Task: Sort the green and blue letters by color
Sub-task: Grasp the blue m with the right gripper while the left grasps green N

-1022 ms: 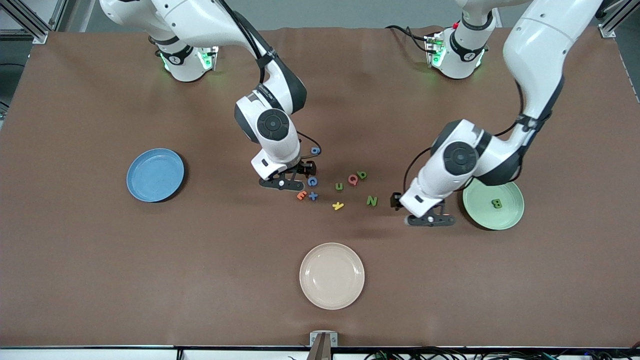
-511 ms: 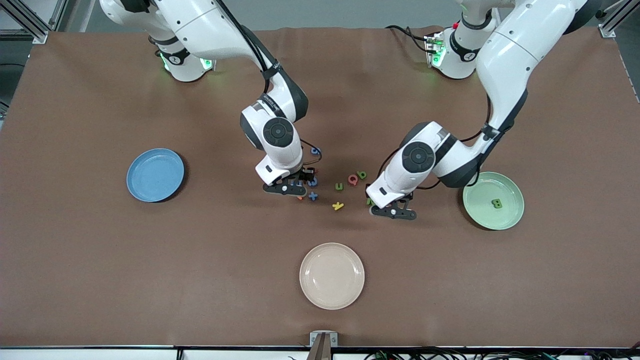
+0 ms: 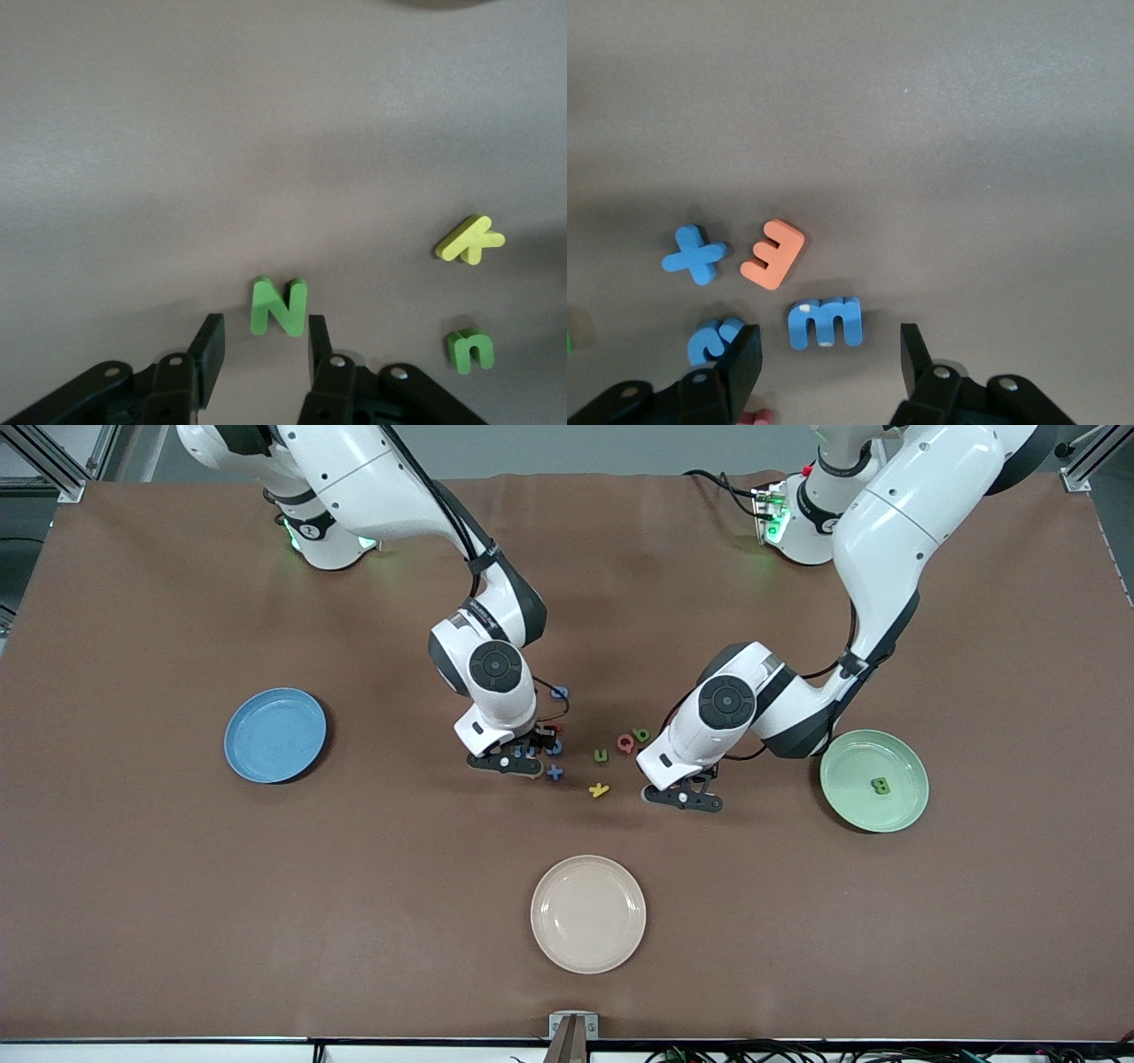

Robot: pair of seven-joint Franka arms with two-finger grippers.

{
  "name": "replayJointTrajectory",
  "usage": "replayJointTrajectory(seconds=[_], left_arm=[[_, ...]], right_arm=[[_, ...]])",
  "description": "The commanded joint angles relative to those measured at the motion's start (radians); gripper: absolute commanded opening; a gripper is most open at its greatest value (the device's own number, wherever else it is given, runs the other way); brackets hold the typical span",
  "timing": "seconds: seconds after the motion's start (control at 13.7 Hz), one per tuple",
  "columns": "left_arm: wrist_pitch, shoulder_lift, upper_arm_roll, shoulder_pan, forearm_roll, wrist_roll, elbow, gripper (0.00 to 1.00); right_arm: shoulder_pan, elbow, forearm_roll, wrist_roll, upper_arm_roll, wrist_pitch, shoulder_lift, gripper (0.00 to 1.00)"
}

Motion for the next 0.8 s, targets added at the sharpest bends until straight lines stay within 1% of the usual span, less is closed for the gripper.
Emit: replayJointTrajectory(seconds=[0.0,0.22,0.51,0.73], left_arm=[[0.013,0.021,0.010,-0.020,0.045,-0.001,0.018,0.45],[0.016,0.041,0.011,-0.020,0.077,-0.001,0.020,0.45],[0.042,0.057,0.017,-0.022,0.077,-0.001,0.018,0.45],[0.045,0.069,0.026,-0.030,0.079,-0.001,0.018,0.45]], right_arm=[[0.013,0.014,-0.020,0.031,-0.009,0.017,0.020,0.71],[0.017,0.013,-0.022,0.031,-0.009,0.017,0.026,0.71],[0.017,0.014,-0.020,0.032,-0.009,0.027,0.038,0.71],[0.017,0.014,-0.020,0.032,-0.009,0.028,0.040,0.68]])
